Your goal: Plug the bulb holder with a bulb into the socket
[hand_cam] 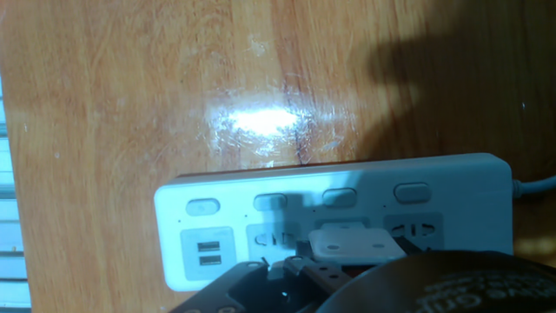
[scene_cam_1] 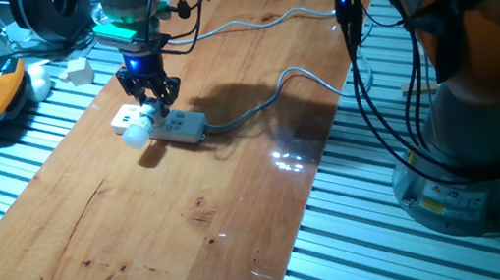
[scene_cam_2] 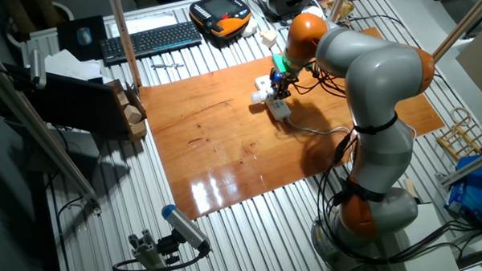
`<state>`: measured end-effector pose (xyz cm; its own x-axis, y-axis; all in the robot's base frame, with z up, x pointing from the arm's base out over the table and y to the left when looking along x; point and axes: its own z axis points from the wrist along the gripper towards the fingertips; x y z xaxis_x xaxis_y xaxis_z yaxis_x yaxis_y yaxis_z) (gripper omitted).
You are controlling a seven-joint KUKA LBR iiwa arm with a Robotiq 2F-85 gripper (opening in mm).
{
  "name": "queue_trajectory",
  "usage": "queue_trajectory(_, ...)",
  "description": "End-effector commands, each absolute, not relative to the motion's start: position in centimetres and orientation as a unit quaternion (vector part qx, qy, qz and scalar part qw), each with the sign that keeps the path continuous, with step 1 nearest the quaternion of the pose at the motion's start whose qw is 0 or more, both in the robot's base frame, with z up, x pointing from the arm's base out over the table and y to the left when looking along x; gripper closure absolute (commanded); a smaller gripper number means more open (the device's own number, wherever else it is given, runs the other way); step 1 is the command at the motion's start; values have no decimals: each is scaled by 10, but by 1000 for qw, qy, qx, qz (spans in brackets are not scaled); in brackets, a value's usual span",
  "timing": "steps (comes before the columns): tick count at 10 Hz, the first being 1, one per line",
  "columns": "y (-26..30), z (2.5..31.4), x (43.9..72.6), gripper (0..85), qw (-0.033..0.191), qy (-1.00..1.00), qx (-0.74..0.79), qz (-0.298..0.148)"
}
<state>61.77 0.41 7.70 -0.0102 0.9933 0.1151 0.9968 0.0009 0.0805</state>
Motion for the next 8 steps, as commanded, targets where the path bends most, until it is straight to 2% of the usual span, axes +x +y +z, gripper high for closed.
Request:
queue_trajectory(1,4,77,618,850,13,-707,-704,-69)
queue_trajectory(8,4,75,618,850,20,-707,-704,-63)
